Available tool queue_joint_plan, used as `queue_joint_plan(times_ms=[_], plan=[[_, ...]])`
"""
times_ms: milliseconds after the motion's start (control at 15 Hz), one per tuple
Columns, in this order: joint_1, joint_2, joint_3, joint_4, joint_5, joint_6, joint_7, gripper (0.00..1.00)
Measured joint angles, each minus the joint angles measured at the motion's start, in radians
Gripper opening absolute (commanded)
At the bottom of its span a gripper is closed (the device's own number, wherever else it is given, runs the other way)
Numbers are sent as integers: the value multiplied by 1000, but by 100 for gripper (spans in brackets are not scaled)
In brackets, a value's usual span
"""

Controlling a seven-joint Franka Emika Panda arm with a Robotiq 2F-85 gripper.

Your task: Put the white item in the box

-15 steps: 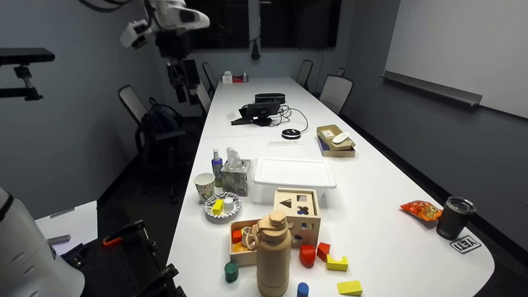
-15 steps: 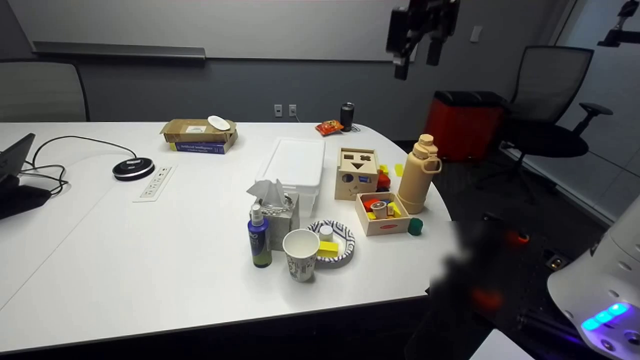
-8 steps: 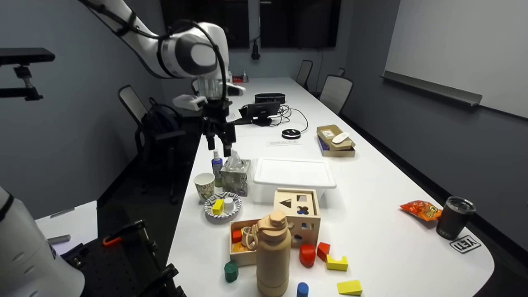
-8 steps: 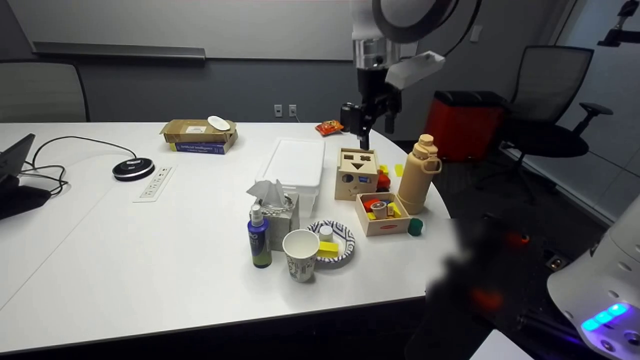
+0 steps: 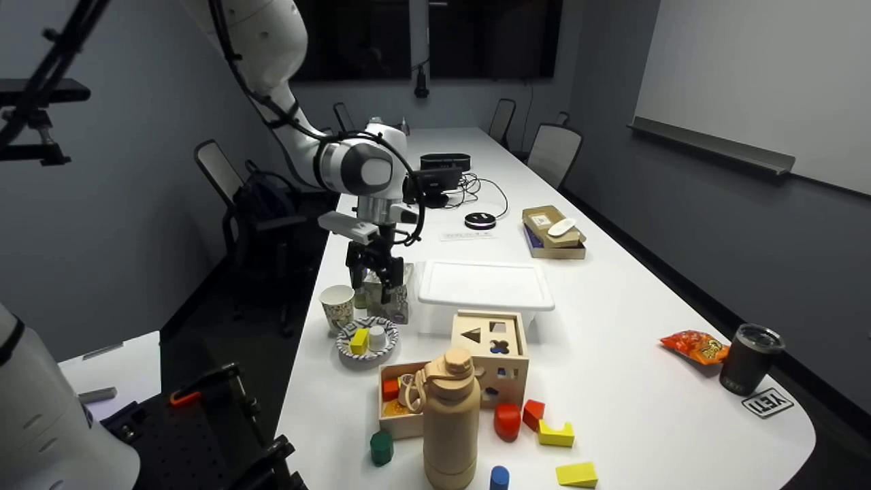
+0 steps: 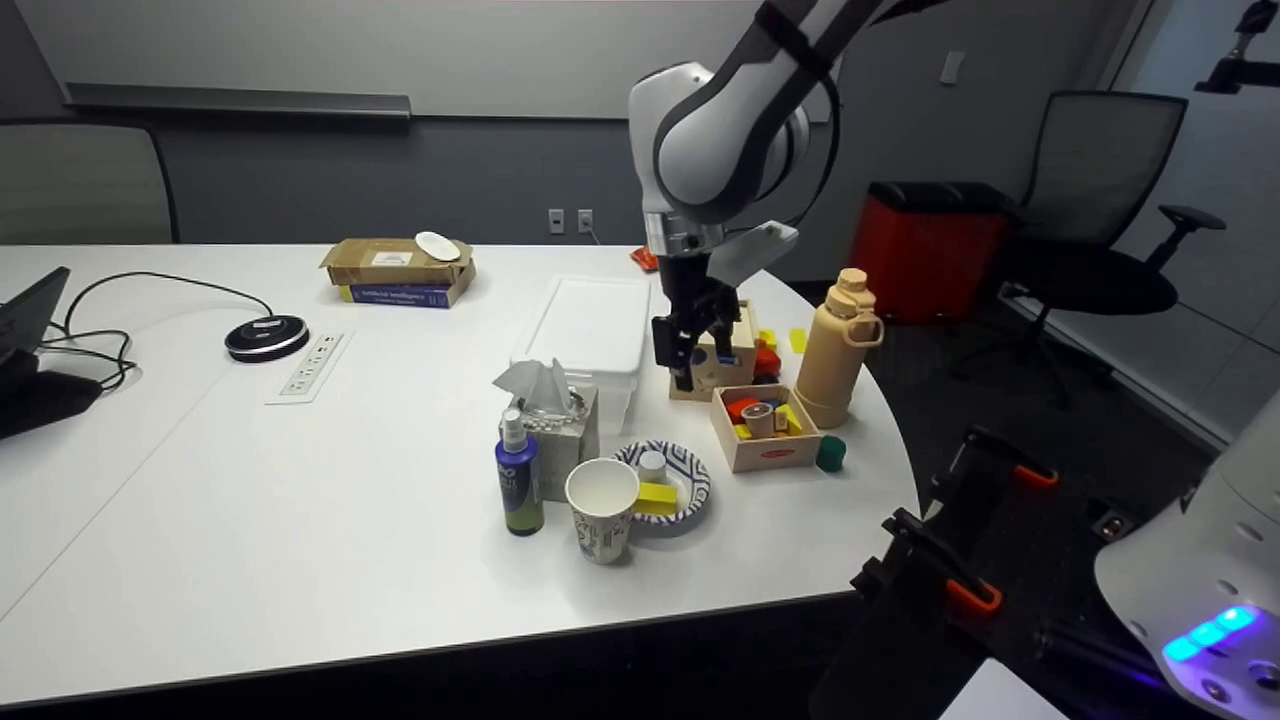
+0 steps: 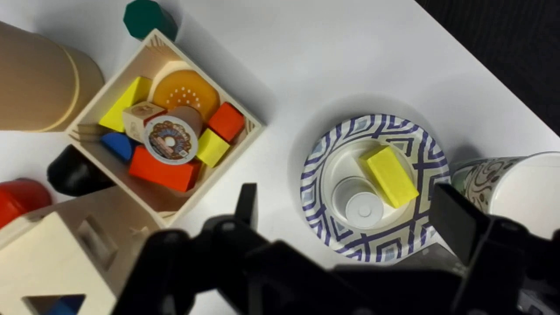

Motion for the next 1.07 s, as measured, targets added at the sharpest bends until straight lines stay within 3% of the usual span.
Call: queue_joint_plan(times_ms=[600,1067], plan=[[107,246,-35,146,-15,11,15,100],[129,429,-77,330,-16,18,26,100]])
